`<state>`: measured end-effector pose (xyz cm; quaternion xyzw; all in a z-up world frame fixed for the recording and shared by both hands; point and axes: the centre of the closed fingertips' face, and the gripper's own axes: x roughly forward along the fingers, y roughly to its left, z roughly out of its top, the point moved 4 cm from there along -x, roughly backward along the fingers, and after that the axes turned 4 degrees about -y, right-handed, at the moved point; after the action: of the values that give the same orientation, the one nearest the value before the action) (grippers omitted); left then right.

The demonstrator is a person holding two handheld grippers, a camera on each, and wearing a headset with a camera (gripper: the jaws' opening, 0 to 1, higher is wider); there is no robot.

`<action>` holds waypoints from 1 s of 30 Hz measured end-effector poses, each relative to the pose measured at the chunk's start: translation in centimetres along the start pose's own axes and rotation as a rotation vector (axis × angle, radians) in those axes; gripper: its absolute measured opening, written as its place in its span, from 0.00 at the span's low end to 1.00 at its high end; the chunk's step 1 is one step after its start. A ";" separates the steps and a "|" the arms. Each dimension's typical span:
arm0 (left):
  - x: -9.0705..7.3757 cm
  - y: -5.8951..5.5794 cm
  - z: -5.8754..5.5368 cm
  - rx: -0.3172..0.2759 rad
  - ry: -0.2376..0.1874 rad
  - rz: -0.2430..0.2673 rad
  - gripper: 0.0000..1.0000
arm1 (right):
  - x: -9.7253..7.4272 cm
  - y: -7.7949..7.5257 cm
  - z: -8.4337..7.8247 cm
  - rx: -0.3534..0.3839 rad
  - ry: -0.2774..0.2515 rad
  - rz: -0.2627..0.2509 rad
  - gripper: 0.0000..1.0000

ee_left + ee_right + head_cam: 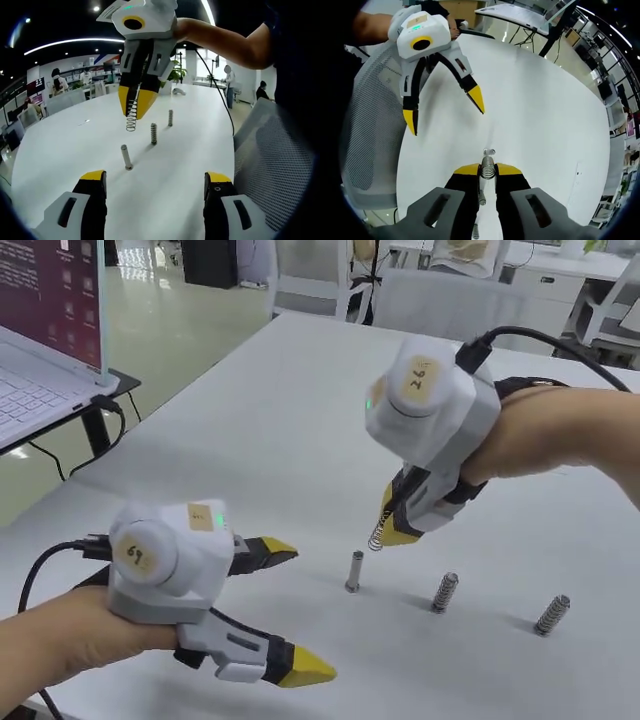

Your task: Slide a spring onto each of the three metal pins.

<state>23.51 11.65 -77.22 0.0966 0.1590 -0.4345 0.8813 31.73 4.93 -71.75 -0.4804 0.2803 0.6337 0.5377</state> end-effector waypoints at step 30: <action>0.0 0.3 0.1 0.019 -0.003 0.012 0.76 | 2.9 -0.9 0.1 -0.004 0.036 0.053 0.09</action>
<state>23.77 11.75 -77.13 0.1053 0.1532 -0.4308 0.8831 32.71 6.48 -74.21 -0.4850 0.3014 0.6395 0.5147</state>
